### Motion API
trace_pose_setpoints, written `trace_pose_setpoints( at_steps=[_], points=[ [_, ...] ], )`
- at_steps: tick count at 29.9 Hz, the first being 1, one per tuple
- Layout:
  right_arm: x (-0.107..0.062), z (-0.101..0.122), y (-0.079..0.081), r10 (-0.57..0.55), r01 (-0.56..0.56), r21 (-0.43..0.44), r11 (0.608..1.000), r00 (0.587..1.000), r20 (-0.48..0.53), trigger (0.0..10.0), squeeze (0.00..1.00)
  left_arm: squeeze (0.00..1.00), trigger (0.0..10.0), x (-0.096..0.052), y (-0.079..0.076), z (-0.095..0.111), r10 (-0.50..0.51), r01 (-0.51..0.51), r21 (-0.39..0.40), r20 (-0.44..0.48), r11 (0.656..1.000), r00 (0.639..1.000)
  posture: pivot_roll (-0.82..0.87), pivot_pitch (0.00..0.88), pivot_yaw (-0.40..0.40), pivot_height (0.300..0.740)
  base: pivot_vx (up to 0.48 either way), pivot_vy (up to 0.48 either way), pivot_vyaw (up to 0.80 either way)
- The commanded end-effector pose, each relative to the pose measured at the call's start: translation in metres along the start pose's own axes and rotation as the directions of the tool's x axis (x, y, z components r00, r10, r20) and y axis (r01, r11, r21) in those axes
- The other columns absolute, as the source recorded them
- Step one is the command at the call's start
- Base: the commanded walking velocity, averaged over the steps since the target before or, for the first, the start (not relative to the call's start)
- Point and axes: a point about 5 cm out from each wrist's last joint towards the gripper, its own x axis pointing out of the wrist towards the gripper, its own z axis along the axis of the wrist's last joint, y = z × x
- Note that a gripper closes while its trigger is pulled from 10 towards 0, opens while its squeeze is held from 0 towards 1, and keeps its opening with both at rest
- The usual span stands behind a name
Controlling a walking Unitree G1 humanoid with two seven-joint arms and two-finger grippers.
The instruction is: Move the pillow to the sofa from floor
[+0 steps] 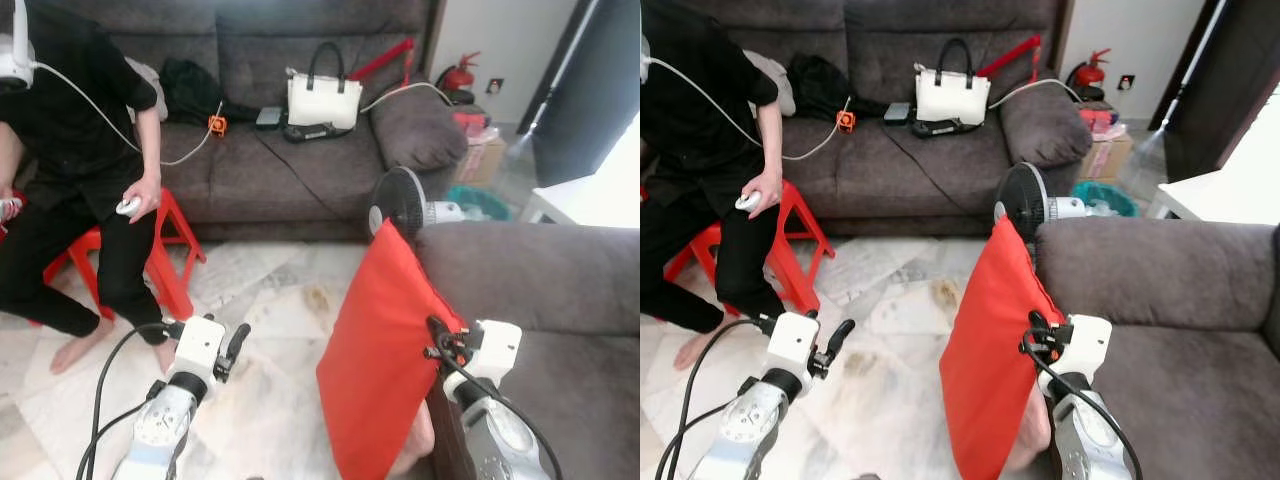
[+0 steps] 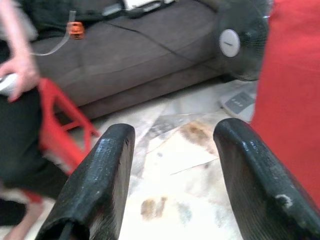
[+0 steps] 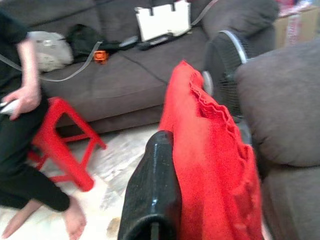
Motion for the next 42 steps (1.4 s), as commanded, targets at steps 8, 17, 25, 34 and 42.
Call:
trace_pose_setpoints(
  at_steps=[8,17,25,34,42],
  points=[
    [0.0059,0.0214,0.0002,0.012,-0.011,-0.011,1.000,0.993,0.115,10.0,0.00,0.00,10.0,-0.0041,-0.0041,-0.0063,-0.014,0.014,0.004,-0.020,1.000,1.000,0.11,0.000,-0.024,0.740,-0.068,0.000,0.00],
    [0.0088,0.0190,0.0018,0.019,-0.019,-0.007,1.000,0.994,0.104,10.0,0.00,0.00,10.0,-0.0056,-0.0051,-0.0077,-0.021,0.022,0.005,-0.020,1.000,1.000,0.11,0.000,-0.022,0.740,0.000,0.000,-0.68],
    [0.0103,0.0201,-0.0003,0.012,-0.011,-0.015,1.000,0.994,0.105,10.0,0.00,0.00,10.0,-0.0045,-0.0055,-0.0065,-0.026,0.026,0.004,-0.013,1.000,1.000,0.11,0.000,-0.026,0.740,0.000,0.000,-0.79],
    [0.0092,0.0183,-0.0019,0.004,-0.002,-0.020,1.000,0.995,0.099,10.0,0.00,0.00,10.0,-0.0034,-0.0062,-0.0051,-0.020,0.020,0.006,-0.012,1.000,1.000,0.12,0.000,-0.027,0.740,0.000,0.000,-0.79],
    [0.0114,0.0203,-0.0011,0.010,-0.006,-0.033,0.999,0.995,0.099,10.0,0.00,0.00,10.0,-0.0029,-0.0065,-0.0047,-0.009,0.009,0.017,-0.014,1.000,1.000,0.12,0.000,-0.030,0.740,0.000,-0.300,-0.79]
  ],
)
